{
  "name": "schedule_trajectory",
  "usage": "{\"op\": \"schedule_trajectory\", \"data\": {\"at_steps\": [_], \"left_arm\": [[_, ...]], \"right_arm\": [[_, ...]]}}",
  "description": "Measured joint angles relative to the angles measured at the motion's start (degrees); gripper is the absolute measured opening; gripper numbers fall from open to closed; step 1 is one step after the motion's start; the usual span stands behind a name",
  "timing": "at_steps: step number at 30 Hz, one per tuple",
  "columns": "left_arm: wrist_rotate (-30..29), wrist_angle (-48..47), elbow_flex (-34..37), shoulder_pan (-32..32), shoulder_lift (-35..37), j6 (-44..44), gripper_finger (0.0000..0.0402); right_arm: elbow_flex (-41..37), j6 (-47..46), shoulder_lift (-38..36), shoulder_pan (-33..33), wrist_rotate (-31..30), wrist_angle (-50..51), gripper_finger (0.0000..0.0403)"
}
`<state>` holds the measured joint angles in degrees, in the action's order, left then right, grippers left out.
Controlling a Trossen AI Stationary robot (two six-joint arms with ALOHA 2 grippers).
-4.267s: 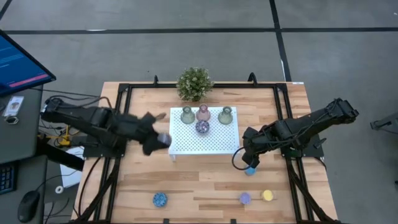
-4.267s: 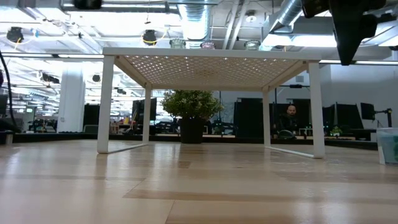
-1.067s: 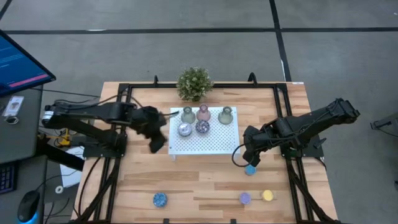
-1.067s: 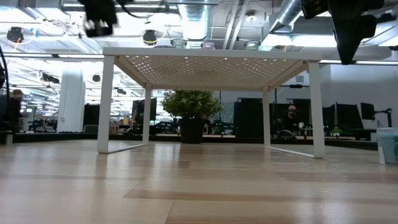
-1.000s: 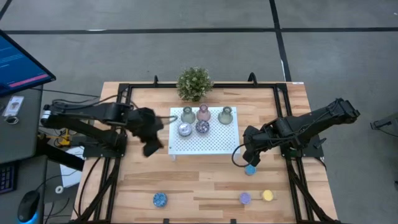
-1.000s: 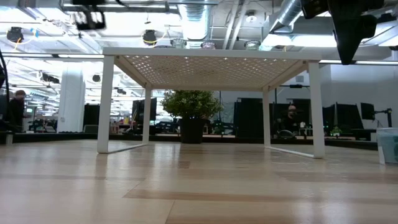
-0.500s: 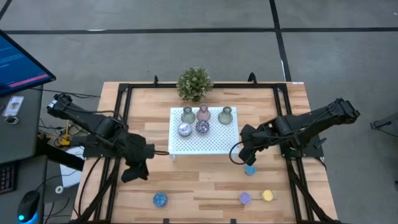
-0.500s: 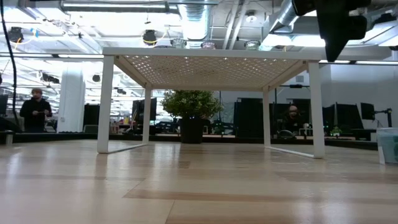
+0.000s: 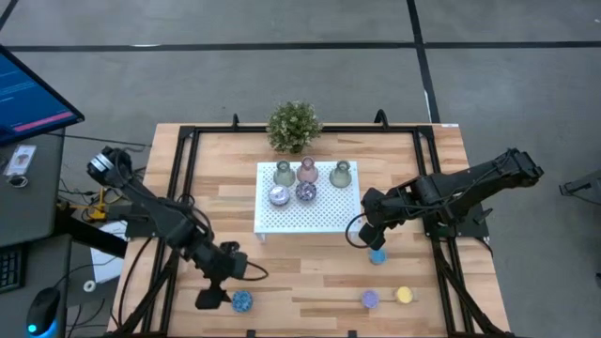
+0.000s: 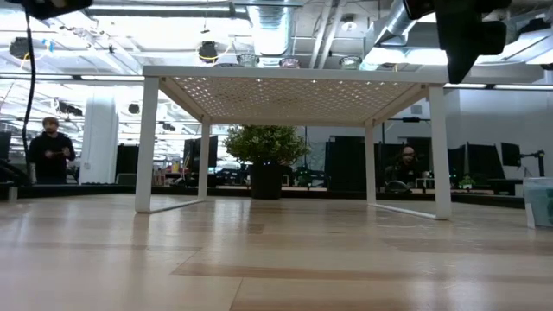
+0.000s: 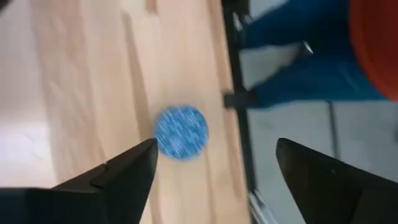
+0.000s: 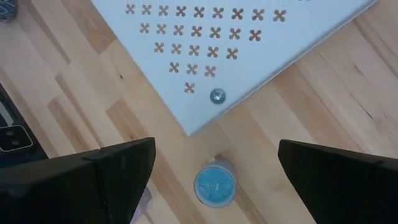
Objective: Pick & Place candle stick holders
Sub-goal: Put the blue patterned scented candle on the shelf
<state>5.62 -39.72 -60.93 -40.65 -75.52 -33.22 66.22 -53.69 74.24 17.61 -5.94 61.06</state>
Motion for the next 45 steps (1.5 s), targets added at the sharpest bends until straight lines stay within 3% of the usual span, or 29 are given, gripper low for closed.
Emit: {"op": "schedule_trajectory", "data": {"at_steps": [4,11,19,26,30,37,45], "left_arm": [[-5.40,3.40,-0.09,-1.69,-1.59,-0.37,0.0343],[-7.14,7.54,-0.08,-4.26,-8.12,-7.27,0.0347],[-10.40,8.68,-0.07,-8.28,-14.88,-7.27,0.0347],[-22.07,9.28,0.07,-14.17,-16.01,-6.34,0.0347],[-24.34,13.17,2.98,-16.62,-17.29,-9.17,0.0347],[-29.58,14.62,5.84,-15.64,-17.83,-9.31,0.0347],[-29.62,15.66,6.36,-15.04,-17.30,-11.09,0.0347]], "right_arm": [[0.00,1.15,0.00,0.00,0.41,0.02,0.0331],[0.00,3.13,0.00,0.68,1.58,0.63,0.0331],[0.00,0.68,0.00,2.30,1.40,-0.64,0.0331],[0.00,-1.36,0.00,2.35,0.72,-4.92,0.0331],[0.00,-0.04,0.00,2.23,0.75,-4.84,0.0331],[0.00,0.09,0.00,2.16,0.74,-4.88,0.0331],[0.00,0.10,0.00,2.92,1.10,-4.87,0.0331]]}}
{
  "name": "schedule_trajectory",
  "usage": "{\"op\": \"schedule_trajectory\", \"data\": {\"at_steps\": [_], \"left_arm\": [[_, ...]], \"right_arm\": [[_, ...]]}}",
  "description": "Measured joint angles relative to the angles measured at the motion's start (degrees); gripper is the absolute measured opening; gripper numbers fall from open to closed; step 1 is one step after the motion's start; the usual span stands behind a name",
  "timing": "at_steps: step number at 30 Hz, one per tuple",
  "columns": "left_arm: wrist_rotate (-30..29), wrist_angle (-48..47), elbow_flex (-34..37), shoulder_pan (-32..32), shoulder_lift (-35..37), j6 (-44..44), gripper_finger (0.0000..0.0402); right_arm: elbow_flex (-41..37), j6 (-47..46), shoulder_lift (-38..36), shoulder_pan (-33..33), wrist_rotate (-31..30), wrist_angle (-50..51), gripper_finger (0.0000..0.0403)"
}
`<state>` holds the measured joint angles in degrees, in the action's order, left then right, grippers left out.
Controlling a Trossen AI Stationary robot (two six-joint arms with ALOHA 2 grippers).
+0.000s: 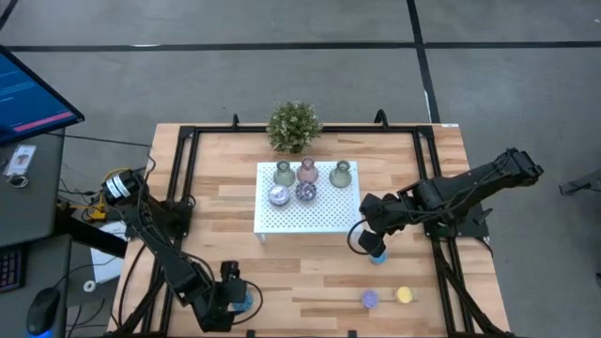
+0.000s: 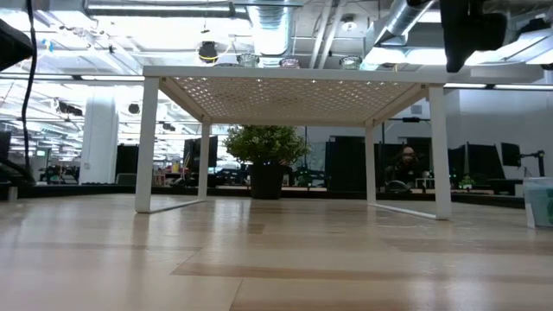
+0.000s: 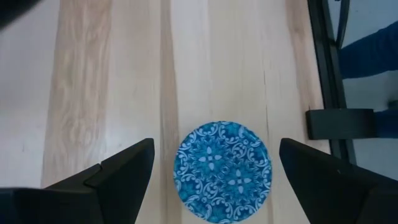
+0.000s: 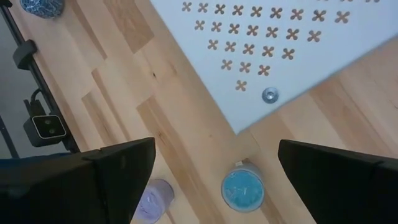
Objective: Pick & Place candle stick holders
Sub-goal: Put the blue patterned scented candle on the shelf
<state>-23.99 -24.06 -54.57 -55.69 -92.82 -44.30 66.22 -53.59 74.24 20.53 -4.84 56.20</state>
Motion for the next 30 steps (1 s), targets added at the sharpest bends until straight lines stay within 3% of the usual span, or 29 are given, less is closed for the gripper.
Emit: {"op": "schedule_trajectory", "data": {"at_steps": [17,30], "left_arm": [[-0.37,2.25,0.28,-0.36,-1.46,-0.31,0.0347],[3.71,2.65,4.10,-1.29,-1.44,-4.18,0.0347]], "right_arm": [[0.00,0.01,0.00,0.09,0.35,0.05,0.0331],[0.00,0.01,0.00,0.09,0.52,0.03,0.0331]]}}
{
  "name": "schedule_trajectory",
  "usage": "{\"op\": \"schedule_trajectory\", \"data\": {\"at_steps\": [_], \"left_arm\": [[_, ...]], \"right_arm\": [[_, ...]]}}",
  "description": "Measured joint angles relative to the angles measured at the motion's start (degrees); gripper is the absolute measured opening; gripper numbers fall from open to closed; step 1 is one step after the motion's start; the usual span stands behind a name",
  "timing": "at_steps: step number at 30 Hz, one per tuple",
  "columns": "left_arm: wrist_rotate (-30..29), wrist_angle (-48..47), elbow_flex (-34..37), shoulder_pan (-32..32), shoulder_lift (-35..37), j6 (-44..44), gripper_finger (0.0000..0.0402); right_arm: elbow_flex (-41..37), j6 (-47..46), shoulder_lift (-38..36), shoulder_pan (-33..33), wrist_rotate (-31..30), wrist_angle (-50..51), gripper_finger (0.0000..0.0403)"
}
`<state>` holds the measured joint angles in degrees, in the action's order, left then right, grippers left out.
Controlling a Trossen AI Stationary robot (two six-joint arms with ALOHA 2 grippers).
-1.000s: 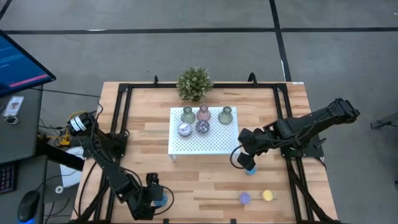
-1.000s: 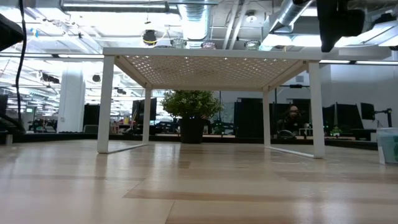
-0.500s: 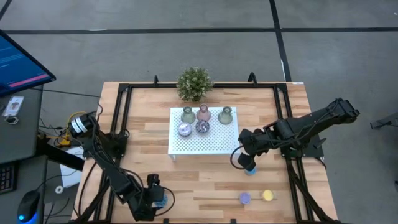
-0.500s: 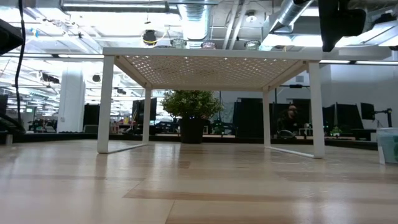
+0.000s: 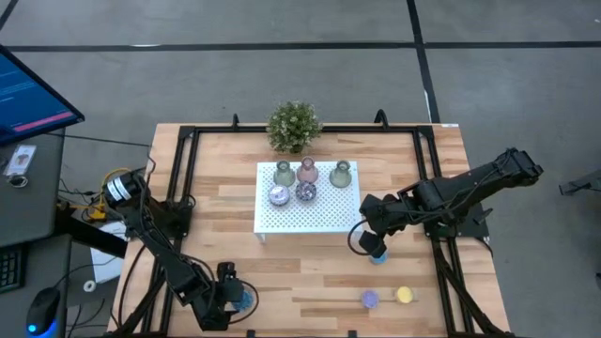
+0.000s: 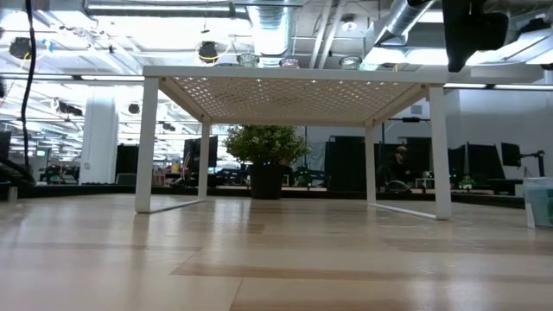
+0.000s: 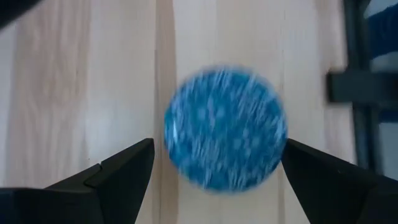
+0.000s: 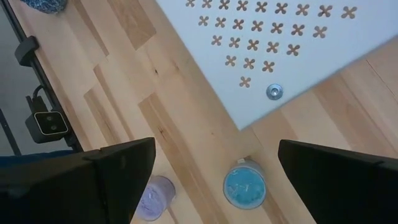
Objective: Pick & Place candle stick holders
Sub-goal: Put the blue patterned scented candle on the shelf
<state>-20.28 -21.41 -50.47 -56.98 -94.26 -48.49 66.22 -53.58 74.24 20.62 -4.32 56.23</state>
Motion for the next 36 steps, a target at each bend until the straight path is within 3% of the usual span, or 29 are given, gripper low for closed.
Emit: {"op": "schedule_trajectory", "data": {"at_steps": [9,15,22,30,36], "left_arm": [[2.34,0.05,2.11,-1.83,0.00,-2.97,0.0347],[0.25,0.51,2.15,2.31,0.00,-1.06,0.0325],[0.59,8.11,2.17,12.47,0.00,18.79,0.0271],[8.33,18.54,3.75,22.21,0.02,41.02,0.0234],[14.67,20.03,3.71,27.37,0.56,46.39,0.0224]], "right_arm": [[0.00,0.11,0.00,0.00,0.00,-0.02,0.0331],[0.00,0.09,0.00,0.00,0.00,-0.01,0.0331],[0.00,-0.04,0.00,0.04,1.05,-0.01,0.0331],[0.00,0.00,0.00,0.04,1.53,0.00,0.0331],[0.00,4.00,0.02,0.38,-1.60,-3.57,0.0331]]}}
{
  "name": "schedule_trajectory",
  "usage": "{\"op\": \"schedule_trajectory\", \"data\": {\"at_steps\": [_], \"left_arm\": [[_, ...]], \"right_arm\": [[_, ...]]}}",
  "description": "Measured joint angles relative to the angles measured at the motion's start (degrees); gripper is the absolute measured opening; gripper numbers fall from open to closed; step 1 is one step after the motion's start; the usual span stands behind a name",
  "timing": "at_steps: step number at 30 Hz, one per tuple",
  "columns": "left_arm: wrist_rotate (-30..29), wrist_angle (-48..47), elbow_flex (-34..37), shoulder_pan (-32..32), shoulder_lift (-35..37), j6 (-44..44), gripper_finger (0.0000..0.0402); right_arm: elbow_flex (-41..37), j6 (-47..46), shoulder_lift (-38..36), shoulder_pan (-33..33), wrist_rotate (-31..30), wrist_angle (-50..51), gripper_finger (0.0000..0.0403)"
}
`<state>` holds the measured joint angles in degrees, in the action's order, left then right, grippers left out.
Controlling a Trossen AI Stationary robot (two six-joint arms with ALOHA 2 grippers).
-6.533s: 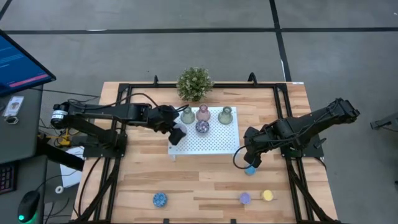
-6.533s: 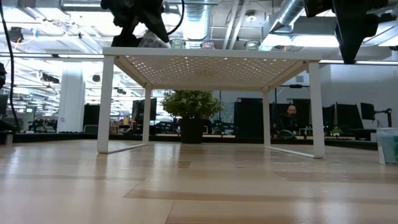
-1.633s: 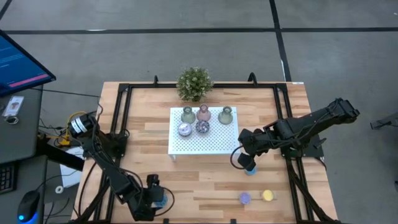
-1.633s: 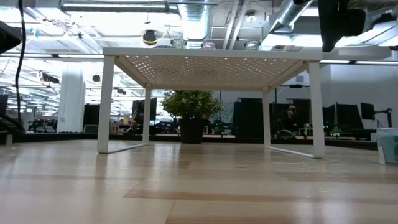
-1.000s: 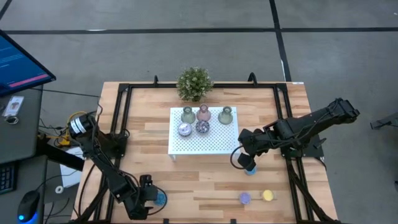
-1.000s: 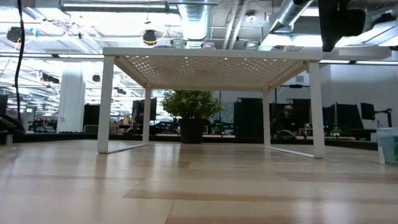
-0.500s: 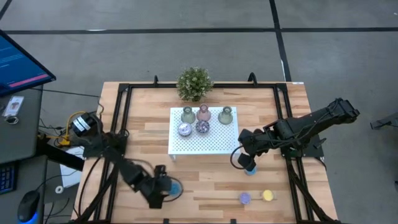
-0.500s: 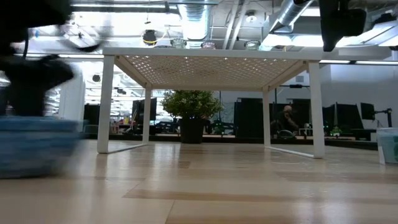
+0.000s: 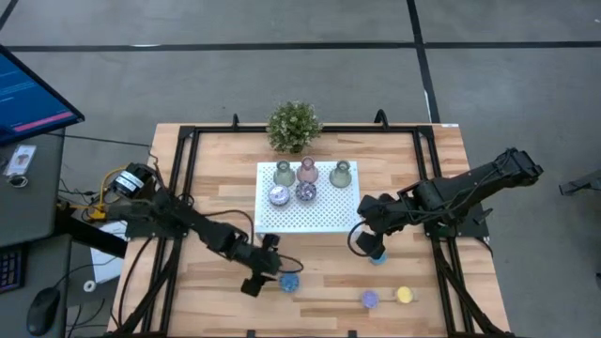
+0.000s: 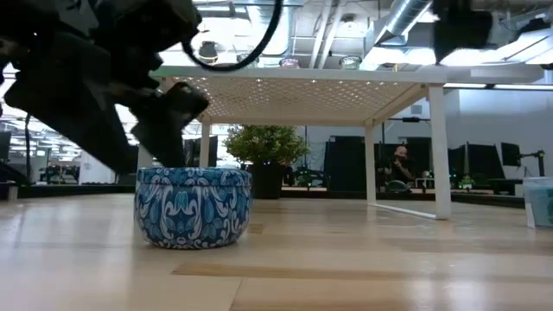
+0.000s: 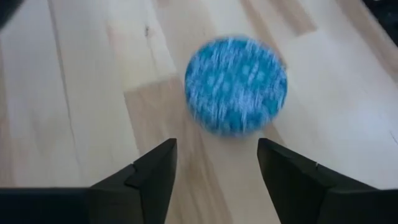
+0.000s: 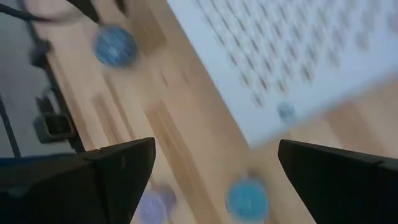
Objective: Pick & Place candle stick holders
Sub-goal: Put the blue patterned scented candle on the shelf
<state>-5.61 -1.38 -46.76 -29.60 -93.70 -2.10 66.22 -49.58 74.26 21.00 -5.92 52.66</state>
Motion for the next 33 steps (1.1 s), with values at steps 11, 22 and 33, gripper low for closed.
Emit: {"op": "schedule_trajectory", "data": {"at_steps": [11,22,33], "left_arm": [[1.96,-12.78,0.00,-5.97,14.72,-25.57,0.0173],[-6.85,-17.20,0.00,-16.25,24.53,-38.06,0.0063],[-12.90,-24.49,0.00,-27.78,26.95,-50.65,0.0003]], "right_arm": [[0.09,18.17,10.25,3.78,-8.87,-26.24,0.0325],[8.43,15.16,22.10,9.82,-8.46,-26.36,0.0313],[18.14,13.13,37.35,15.27,-16.97,-27.03,0.0304]]}}
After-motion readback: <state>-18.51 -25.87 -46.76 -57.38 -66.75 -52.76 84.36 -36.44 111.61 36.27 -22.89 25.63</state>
